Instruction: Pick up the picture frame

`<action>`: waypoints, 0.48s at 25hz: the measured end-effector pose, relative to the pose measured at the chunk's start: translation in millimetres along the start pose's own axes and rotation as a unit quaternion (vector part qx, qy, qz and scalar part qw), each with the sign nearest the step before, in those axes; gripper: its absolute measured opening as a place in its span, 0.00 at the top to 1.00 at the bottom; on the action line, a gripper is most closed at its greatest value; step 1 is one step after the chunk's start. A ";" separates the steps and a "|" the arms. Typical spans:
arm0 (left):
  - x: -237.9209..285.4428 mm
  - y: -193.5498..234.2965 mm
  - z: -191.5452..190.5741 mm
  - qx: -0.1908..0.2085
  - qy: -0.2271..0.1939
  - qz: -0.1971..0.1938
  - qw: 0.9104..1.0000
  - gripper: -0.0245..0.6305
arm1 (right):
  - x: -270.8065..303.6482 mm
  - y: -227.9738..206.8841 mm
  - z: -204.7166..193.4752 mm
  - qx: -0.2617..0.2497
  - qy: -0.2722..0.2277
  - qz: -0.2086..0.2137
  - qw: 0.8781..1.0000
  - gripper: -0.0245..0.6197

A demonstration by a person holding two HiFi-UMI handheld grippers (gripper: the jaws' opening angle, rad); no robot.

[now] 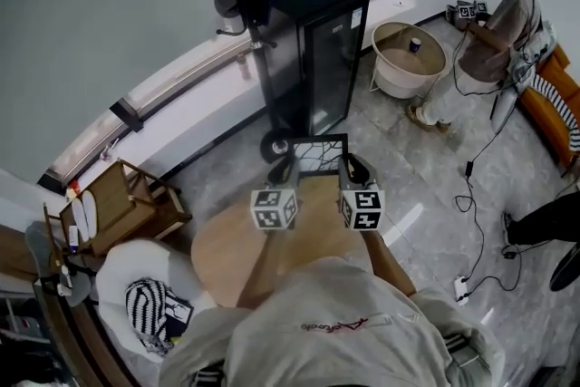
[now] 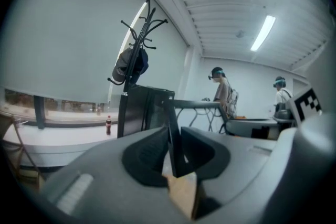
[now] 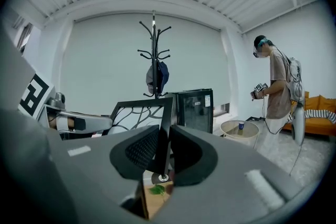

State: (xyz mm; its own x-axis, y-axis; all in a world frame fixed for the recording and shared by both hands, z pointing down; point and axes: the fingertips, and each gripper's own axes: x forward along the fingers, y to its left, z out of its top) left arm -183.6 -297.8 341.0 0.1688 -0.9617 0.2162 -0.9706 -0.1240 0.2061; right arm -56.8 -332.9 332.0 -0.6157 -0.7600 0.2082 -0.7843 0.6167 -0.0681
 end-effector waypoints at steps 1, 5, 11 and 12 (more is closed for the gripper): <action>-1.8 -1.0 3.4 0.003 -0.002 0.000 1.000 0.85 | -1.3 0.5 2.6 0.001 -0.003 -0.001 1.000 0.84; -7.1 -5.9 14.2 0.011 -0.011 -0.002 1.000 0.85 | -6.4 1.5 12.9 0.000 -0.015 -0.005 1.000 0.84; -7.9 -5.8 18.0 0.012 -0.012 -0.003 1.000 0.85 | -7.2 2.4 16.4 -0.002 -0.018 -0.005 1.000 0.85; -7.2 -5.0 18.1 0.012 -0.012 -0.003 1.000 0.85 | -6.1 2.5 16.8 -0.002 -0.019 -0.005 1.000 0.85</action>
State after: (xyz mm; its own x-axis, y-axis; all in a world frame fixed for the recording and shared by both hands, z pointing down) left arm -183.2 -294.7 321.1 0.1705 -0.9664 0.1923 -0.9736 -0.1351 0.1842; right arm -56.3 -330.2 314.2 -0.6099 -0.7738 0.1710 -0.7905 0.6092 -0.0626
